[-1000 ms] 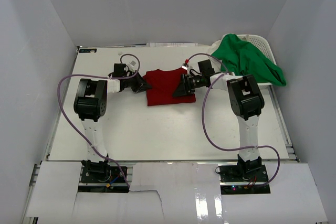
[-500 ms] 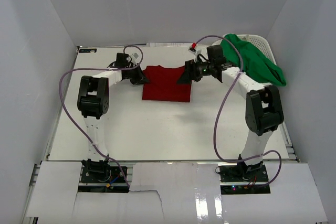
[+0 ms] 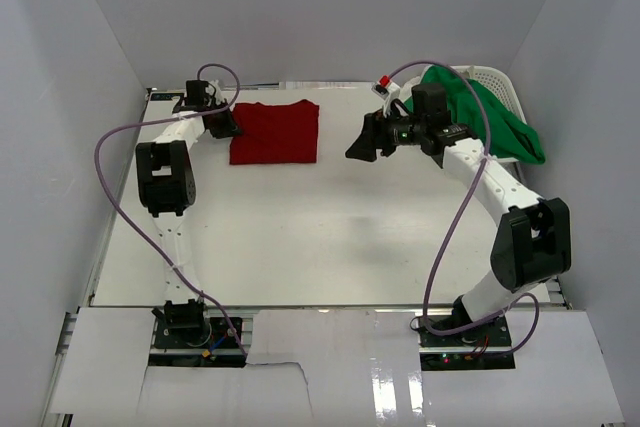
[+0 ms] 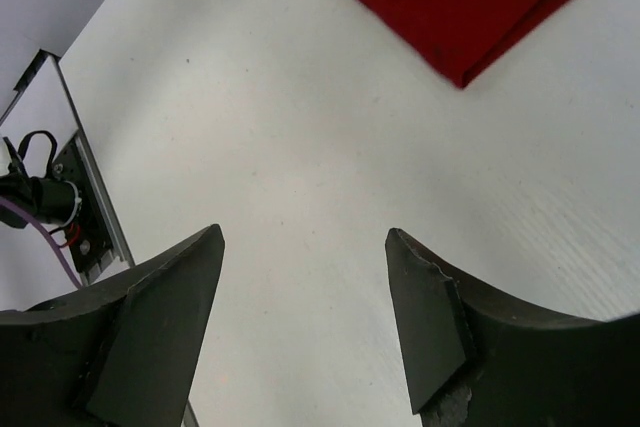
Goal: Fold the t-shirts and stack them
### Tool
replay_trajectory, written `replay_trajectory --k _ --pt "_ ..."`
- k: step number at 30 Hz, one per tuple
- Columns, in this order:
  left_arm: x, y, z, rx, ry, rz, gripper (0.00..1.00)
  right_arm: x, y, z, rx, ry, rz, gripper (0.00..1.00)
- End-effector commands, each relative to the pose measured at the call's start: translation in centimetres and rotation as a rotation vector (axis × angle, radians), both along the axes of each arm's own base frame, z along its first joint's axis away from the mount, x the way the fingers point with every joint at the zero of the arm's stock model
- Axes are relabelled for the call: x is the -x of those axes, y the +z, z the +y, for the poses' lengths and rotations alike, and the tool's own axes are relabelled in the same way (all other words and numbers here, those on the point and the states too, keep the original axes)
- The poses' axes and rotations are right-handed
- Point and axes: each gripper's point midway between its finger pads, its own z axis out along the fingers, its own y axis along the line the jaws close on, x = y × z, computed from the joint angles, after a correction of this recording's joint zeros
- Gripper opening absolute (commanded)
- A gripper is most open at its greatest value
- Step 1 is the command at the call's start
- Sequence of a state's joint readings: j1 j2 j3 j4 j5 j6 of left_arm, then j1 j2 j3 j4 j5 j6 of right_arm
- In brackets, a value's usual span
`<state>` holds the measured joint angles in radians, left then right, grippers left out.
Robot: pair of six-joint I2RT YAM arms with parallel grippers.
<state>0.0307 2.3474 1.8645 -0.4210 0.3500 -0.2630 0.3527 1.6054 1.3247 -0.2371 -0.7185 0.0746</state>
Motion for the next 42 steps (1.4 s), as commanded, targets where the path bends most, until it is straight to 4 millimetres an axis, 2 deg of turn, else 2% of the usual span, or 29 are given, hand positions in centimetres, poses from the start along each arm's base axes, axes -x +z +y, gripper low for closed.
replay_trajectory --k 1,3,4,6,7,14,16,17,18,19,22,25,29,33,36,37,38,41,42 --pt "-2.2 1.7 3.3 -0.08 -0.04 -0.114 0.0 1.2 1.2 -0.7 -0.022 -0.02 -0.023 0.72" --pt "-3.4 2.6 4.5 -0.136 -0.061 -0.184 0.0 1.9 1.9 -0.8 -0.037 -0.013 -0.037 0.72" --pt "-3.8 2.8 5.2 -0.168 -0.049 -0.194 0.0 2.4 1.2 -0.9 -0.036 -0.012 -0.021 0.72" --pt "-4.5 2.9 6.5 -0.249 -0.045 -0.226 0.0 3.1 1.7 -1.0 -0.056 -0.005 -0.031 0.72" --pt "-4.5 2.7 6.6 -0.26 -0.04 -0.228 0.0 3.6 1.0 -1.1 -0.057 -0.005 -0.015 0.72" --pt "-4.9 0.2 10.3 -0.472 0.02 -0.273 0.0 5.4 0.7 -0.9 -0.099 0.031 0.0 0.72" --pt "-4.9 1.0 11.4 -0.539 0.047 -0.312 0.0 5.6 0.7 -1.0 -0.099 0.034 -0.004 0.72" --pt "-5.0 1.0 12.2 -0.549 0.082 -0.317 0.0 5.7 0.8 -1.0 -0.099 0.036 -0.009 0.72" --pt "-5.1 1.0 11.9 -0.505 0.05 -0.318 0.0 5.9 0.7 -1.1 -0.1 0.041 -0.007 0.72" --pt "-4.8 0.1 11.9 -0.462 0.032 -0.293 0.0 6.0 0.6 -1.0 -0.101 0.044 -0.006 0.72" --pt "-4.4 -0.5 13.4 -0.401 0.051 -0.285 0.0 6.3 0.5 -0.9 -0.112 0.059 -0.002 0.72" --pt "-4.4 0.1 16.0 -0.431 0.1 -0.301 0.0 6.7 0.6 -0.8 -0.129 0.068 -0.004 0.71" --pt "-4.7 1.0 17.9 -0.451 0.104 -0.34 0.0 7.1 0.7 -0.7 -0.141 0.078 0.004 0.69" --pt "-5.5 1.3 19.2 -0.478 0.084 -0.368 0.0 7.4 0.5 -0.4 -0.142 0.085 0.013 0.69" --pt "-6.8 2.4 21.3 -0.466 0.125 -0.42 0.0 7.6 0.5 -0.3 -0.14 0.086 0.018 0.69" --pt "-7.1 2.4 21.5 -0.467 0.127 -0.424 0.0 7.4 0.5 -0.2 -0.139 0.082 0.02 0.69" --pt "-7.2 1.4 22.0 -0.466 0.126 -0.415 0.0 7.5 0.5 -0.2 -0.139 0.083 0.021 0.69" --pt "-8.0 2.0 23.7 -0.475 0.158 -0.448 0.0 7.6 0.2 0.0 -0.138 0.082 0.05 0.69" --pt "-8.2 1.4 24.1 -0.477 0.164 -0.444 0.0 7.7 0.0 0.2 -0.136 0.083 0.061 0.69"
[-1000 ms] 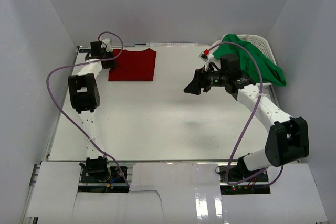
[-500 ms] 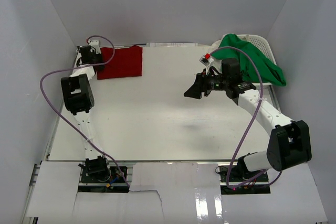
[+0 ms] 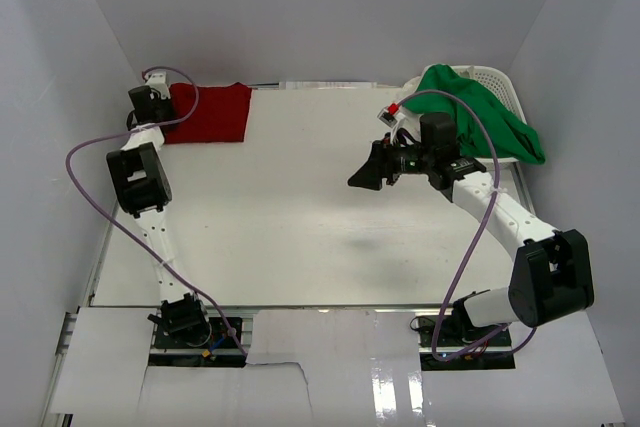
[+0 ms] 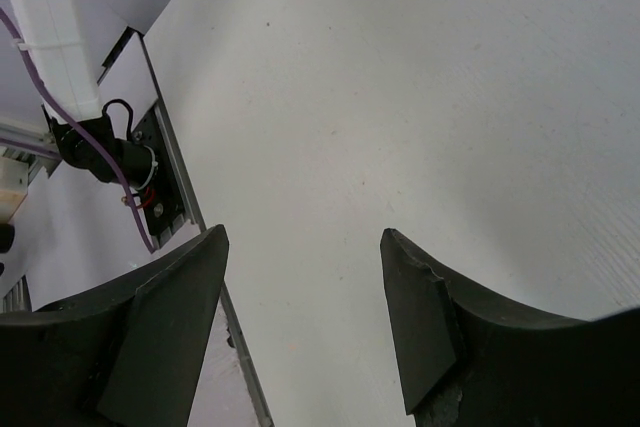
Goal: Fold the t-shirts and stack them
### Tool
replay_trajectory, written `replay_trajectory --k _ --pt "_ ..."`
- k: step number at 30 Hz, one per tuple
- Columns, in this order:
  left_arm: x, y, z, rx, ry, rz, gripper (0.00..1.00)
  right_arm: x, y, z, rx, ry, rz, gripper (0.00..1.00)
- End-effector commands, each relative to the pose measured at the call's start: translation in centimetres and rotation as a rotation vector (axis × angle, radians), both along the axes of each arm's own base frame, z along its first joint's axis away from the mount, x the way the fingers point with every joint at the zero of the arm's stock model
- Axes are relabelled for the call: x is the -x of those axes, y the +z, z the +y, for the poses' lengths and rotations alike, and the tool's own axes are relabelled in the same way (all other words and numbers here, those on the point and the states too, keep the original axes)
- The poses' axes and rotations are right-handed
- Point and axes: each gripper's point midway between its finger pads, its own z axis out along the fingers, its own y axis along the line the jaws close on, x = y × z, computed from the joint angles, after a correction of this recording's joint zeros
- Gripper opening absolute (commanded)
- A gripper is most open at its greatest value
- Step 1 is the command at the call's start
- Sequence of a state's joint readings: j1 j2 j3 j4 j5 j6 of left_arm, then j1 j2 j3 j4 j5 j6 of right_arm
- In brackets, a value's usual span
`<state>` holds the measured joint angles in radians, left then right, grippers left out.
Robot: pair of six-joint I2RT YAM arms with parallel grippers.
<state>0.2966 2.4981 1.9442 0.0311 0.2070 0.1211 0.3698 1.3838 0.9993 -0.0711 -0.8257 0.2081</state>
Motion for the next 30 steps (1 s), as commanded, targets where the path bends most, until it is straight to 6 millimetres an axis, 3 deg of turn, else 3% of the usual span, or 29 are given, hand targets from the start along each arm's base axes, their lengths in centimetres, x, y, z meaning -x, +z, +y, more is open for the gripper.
replay_trajectory --k 1,11,24,28,29,30 --pt "-1.0 1.6 3.1 -0.024 0.036 -0.06 0.0 0.4 0.9 0.6 -0.024 0.017 -0.002 0.69" --pt "-2.1 1.7 7.3 -0.015 0.052 -0.107 0.0 1.4 -1.7 0.7 0.031 0.015 0.084 0.68" --pt "-0.6 3.0 12.2 0.047 0.124 -0.183 0.01 1.2 -1.9 0.6 0.054 0.007 0.102 0.68" --pt "0.1 3.2 13.2 0.035 0.182 -0.173 0.25 1.5 -2.1 0.6 0.05 0.011 0.112 0.68" --pt "0.2 3.1 13.4 0.036 0.192 -0.167 0.4 1.6 -2.1 0.6 0.05 0.015 0.111 0.68" --pt "0.4 3.2 13.6 0.043 0.199 -0.167 0.43 1.6 -2.0 0.6 0.048 0.016 0.11 0.68"
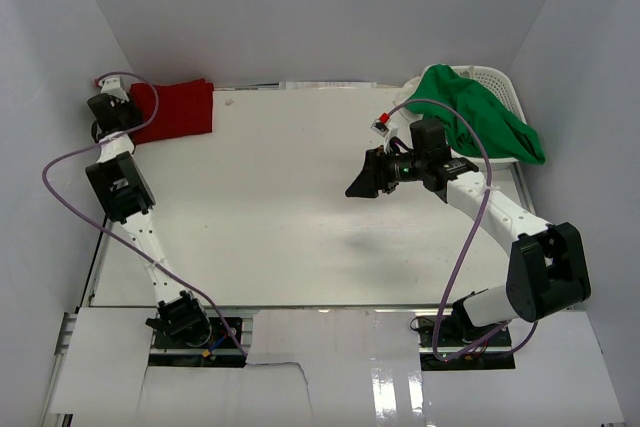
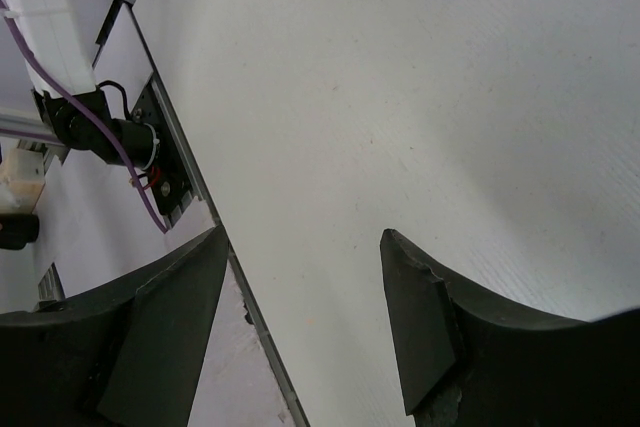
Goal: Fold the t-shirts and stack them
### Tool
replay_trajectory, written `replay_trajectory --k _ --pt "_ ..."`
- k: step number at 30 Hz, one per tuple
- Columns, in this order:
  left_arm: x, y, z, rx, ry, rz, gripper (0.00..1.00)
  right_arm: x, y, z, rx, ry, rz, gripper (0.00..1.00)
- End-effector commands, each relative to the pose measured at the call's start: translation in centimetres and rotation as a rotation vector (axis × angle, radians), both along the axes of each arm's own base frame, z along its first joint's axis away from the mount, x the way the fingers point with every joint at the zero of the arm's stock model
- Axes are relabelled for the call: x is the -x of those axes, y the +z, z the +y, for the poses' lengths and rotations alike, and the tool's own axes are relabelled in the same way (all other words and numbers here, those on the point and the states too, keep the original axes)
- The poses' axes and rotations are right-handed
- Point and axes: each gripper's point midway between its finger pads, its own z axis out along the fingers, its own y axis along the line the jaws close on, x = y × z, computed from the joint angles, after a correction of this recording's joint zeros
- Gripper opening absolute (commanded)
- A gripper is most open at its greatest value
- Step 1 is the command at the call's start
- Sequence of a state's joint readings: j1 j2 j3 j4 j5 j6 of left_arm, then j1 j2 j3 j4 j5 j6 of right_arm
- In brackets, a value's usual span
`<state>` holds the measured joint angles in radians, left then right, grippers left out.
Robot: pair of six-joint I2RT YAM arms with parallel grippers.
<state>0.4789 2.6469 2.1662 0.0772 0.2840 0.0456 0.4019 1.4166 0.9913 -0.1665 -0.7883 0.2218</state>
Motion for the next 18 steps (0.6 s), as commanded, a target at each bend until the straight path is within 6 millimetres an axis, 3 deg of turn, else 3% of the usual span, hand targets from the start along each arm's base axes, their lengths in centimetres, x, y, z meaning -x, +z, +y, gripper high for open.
replay_trajectory --k 1,2,4,7,13,16,17,18 --pt "0.6 2.3 1.8 0.006 0.065 -0.037 0.45 0.3 1.0 0.3 -0.022 0.021 -0.024 0.68" --pt "0.5 2.6 1.6 0.006 0.055 -0.044 0.49 0.4 0.9 0.3 -0.021 0.023 -0.023 0.68" --pt "0.5 3.1 1.5 0.005 0.049 -0.05 0.67 0.4 1.0 0.3 -0.023 0.023 -0.024 0.68" --pt "0.2 4.2 0.9 0.04 0.035 -0.081 0.98 0.6 0.9 0.4 -0.024 0.029 -0.018 0.68" --pt "0.2 6.7 -0.8 0.082 0.001 -0.116 0.98 0.9 0.9 0.7 -0.032 0.032 -0.022 0.68" --pt "0.1 8.8 -3.0 0.093 -0.022 -0.139 0.97 1.0 1.2 0.8 -0.04 0.035 -0.034 0.68" --pt "0.0 10.5 -4.1 0.095 -0.031 -0.159 0.96 1.1 1.3 0.9 -0.044 0.037 -0.037 0.68" --pt "0.3 10.1 -4.9 0.1 -0.034 -0.143 0.91 1.1 1.5 0.9 -0.047 0.037 -0.039 0.68"
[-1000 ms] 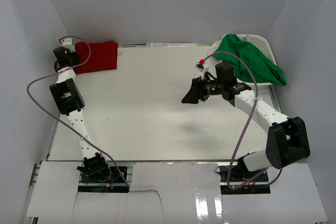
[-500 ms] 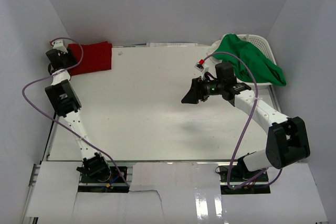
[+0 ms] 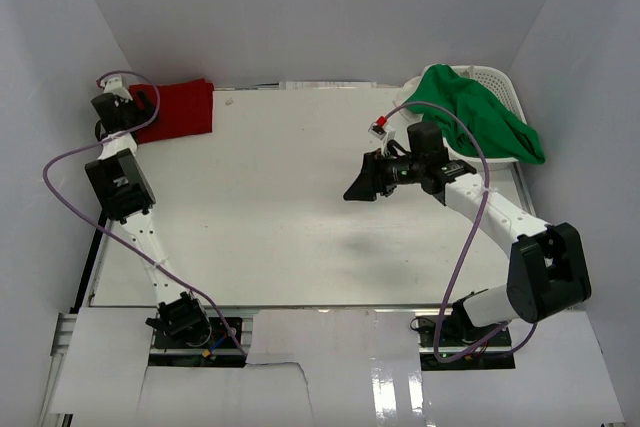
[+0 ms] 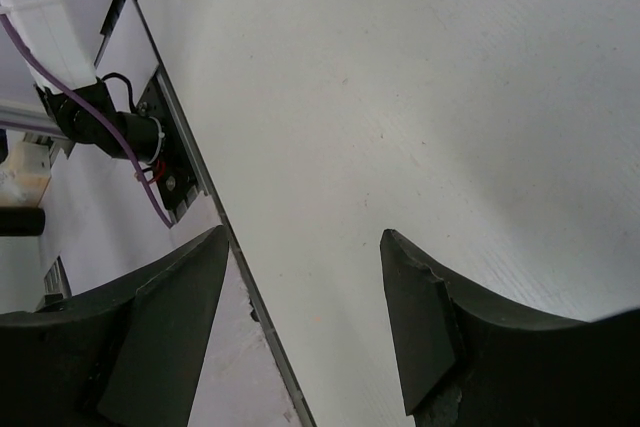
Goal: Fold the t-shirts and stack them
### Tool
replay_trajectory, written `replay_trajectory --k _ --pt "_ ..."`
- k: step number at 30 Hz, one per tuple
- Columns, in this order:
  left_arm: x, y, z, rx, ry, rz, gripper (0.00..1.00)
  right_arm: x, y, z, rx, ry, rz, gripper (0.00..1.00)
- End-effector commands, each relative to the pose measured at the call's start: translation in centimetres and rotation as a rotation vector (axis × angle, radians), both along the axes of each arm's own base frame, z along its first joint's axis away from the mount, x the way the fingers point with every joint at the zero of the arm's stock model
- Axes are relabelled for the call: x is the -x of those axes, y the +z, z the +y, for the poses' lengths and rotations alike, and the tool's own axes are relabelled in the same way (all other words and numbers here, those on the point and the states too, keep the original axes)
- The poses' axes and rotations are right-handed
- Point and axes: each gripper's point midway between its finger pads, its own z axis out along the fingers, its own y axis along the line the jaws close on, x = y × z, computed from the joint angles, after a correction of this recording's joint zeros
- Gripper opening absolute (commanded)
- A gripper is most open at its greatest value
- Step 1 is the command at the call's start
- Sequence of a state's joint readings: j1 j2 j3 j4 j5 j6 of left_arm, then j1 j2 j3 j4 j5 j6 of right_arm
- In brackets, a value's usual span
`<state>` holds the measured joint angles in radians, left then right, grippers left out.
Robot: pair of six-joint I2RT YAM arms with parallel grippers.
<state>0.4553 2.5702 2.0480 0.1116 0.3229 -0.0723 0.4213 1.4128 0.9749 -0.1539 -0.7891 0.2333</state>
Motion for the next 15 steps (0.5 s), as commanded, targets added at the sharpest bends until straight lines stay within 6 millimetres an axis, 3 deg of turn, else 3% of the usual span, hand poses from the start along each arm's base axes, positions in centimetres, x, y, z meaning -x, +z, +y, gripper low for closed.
replay_trajectory --k 1,5,6,8,9,10,14,15 --pt "-0.2 9.7 -2.9 -0.026 -0.024 -0.128 0.88 0.6 1.8 0.5 -0.047 0.025 -0.05 0.68" --pt "0.5 12.0 -6.3 -0.072 -0.053 -0.131 0.82 1.2 2.0 0.5 -0.054 0.031 -0.065 0.68" --pt "0.8 14.1 -7.1 -0.088 -0.059 -0.157 0.81 1.3 2.0 0.5 -0.054 0.033 -0.067 0.68" --pt "1.5 14.0 -8.6 -0.079 -0.065 -0.14 0.78 1.6 2.0 0.4 -0.054 0.035 -0.074 0.68" --pt "2.0 15.8 -9.3 -0.076 -0.07 -0.164 0.77 1.7 2.1 0.4 -0.055 0.038 -0.076 0.68" --pt "2.6 15.0 -10.2 -0.032 -0.078 -0.144 0.72 1.7 2.2 0.5 -0.057 0.038 -0.081 0.68" --pt "5.4 16.5 -13.3 0.071 -0.098 -0.148 0.62 1.9 3.0 0.5 -0.067 0.036 -0.105 0.68" --pt "6.3 18.6 -14.0 0.075 -0.103 -0.177 0.59 1.9 3.3 0.6 -0.07 0.037 -0.108 0.69"
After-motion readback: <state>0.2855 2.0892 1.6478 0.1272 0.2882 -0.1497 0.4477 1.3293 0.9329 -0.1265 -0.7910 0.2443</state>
